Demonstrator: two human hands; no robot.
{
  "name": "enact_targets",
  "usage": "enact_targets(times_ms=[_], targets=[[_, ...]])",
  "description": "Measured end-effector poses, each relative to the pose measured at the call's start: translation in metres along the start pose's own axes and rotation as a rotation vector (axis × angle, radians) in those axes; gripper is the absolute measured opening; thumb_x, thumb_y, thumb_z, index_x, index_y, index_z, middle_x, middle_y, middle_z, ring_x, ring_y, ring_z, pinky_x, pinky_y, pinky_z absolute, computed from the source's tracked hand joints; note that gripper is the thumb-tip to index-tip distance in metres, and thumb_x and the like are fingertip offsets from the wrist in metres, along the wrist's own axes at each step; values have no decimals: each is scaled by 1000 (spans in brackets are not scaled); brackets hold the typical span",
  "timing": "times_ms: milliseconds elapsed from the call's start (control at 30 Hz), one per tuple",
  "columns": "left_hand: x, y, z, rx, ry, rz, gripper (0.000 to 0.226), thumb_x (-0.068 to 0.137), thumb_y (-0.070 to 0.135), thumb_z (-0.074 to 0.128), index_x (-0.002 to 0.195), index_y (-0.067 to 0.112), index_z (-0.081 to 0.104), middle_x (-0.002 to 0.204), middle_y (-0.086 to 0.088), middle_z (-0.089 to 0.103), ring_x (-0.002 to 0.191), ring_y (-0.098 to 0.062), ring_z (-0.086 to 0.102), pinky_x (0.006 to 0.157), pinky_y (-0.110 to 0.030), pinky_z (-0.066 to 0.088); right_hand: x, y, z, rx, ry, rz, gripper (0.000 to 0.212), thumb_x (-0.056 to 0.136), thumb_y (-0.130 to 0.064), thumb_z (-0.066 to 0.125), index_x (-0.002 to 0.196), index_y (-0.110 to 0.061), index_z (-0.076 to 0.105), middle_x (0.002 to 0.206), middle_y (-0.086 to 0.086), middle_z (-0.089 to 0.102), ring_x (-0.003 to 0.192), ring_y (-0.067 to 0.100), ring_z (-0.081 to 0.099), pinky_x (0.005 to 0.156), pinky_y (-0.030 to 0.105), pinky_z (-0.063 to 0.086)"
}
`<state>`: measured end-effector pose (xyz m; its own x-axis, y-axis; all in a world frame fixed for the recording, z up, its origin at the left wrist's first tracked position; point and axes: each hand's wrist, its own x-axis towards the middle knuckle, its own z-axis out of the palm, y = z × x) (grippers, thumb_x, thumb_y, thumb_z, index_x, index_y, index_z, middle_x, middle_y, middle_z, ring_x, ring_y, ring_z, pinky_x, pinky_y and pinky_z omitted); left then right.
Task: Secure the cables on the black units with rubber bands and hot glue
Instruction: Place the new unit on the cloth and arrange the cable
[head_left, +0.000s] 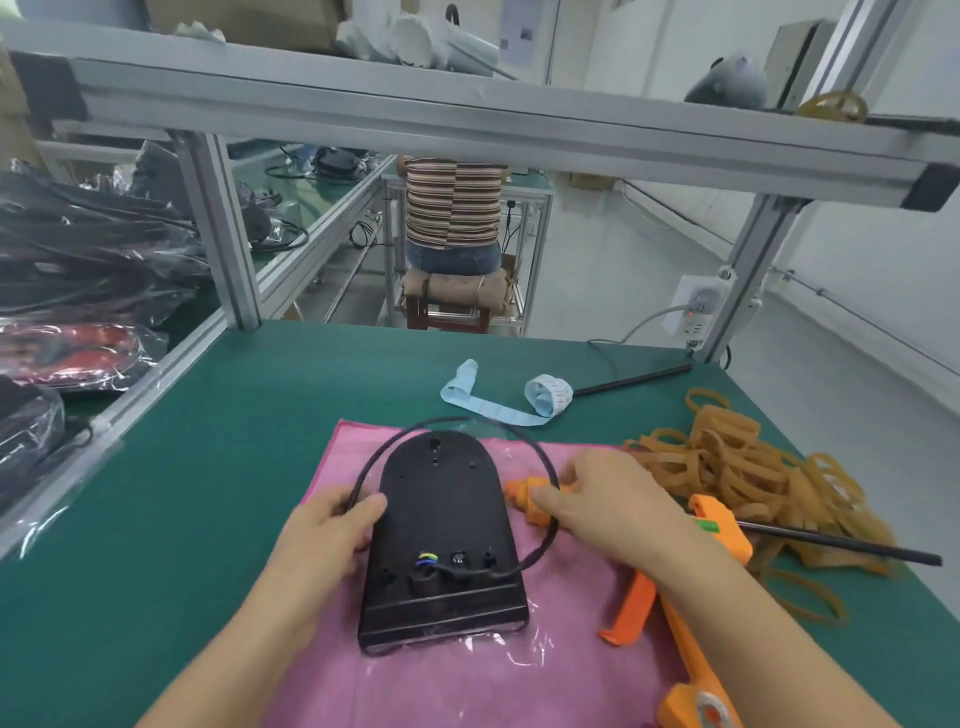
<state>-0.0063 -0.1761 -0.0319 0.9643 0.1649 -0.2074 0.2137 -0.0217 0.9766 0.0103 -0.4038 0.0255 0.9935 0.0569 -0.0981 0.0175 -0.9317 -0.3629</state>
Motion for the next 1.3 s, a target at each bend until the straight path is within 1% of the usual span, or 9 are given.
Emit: enact_targets(times_ms=[67, 133, 233, 367, 533, 667, 967, 1167, 1300], targets=[[14, 6, -2, 1, 34, -30, 21, 95, 4, 53, 75, 10, 55, 63, -3, 54, 58, -17, 47, 58, -28, 38, -14, 1, 7, 171, -222, 73, 35, 88, -38, 58, 64, -12, 59, 53, 3, 63, 42, 15, 57, 47, 25, 48], [21, 13, 0, -106, 67, -51, 15, 95, 2, 51, 82, 10, 51, 73, -8, 60, 64, -19, 54, 59, -29, 40, -23, 2, 17, 448, -345, 133, 27, 89, -30, 63, 77, -6, 63, 58, 7, 65, 43, 20, 57, 44, 25, 48], [17, 14, 8, -93, 73, 31, 17, 90, 2, 59, 82, 13, 49, 72, -6, 55, 66, -17, 50, 60, -27, 39, -27, 1, 25, 898, -211, 58, 7, 88, -7, 67, 89, -5, 61, 68, 11, 63, 53, 16, 59, 48, 23, 48], [3, 4, 15, 41, 66, 114, 26, 83, -5, 66, 83, 12, 46, 86, -13, 65, 72, -15, 59, 58, -20, 46, -26, 0, 21, 1097, -230, -77, 23, 83, 12, 64, 103, -1, 60, 75, 6, 64, 59, 13, 65, 57, 21, 55], [-1, 2, 12, 132, 29, 192, 24, 84, -9, 62, 85, 8, 45, 109, -23, 63, 88, -20, 58, 78, -26, 48, -21, -7, 24, 1101, -308, -116, 27, 84, 14, 62, 105, -3, 58, 72, 3, 66, 57, 13, 64, 56, 21, 54], [-2, -1, 12, 249, 66, 290, 29, 84, -8, 63, 82, 14, 43, 92, -15, 59, 78, -21, 51, 70, -16, 41, -19, -14, 36, 1114, -208, -125, 28, 82, 14, 64, 102, -5, 58, 68, 4, 67, 53, 13, 61, 52, 21, 52], [-1, -10, 16, 322, 96, 281, 26, 87, 4, 65, 87, 18, 44, 89, -3, 61, 89, -32, 60, 84, -46, 49, -15, -33, 44, 630, -30, -110, 25, 78, 4, 70, 85, -16, 57, 72, 5, 65, 57, 14, 58, 65, 34, 55], [2, -4, 12, 272, 132, 238, 35, 81, 0, 70, 98, 20, 48, 93, 7, 60, 81, -5, 60, 59, -15, 41, -7, -38, 39, 344, -25, -143, 27, 73, -8, 72, 94, -16, 57, 69, -7, 50, 67, 16, 50, 64, 30, 44], [15, 9, 6, 165, 200, 241, 38, 79, 8, 73, 107, 24, 51, 104, 5, 61, 88, -16, 59, 73, -28, 46, -3, -46, 49, 204, 28, -177, 18, 82, -14, 57, 99, -13, 52, 90, 4, 49, 83, 26, 51, 71, 32, 42]])
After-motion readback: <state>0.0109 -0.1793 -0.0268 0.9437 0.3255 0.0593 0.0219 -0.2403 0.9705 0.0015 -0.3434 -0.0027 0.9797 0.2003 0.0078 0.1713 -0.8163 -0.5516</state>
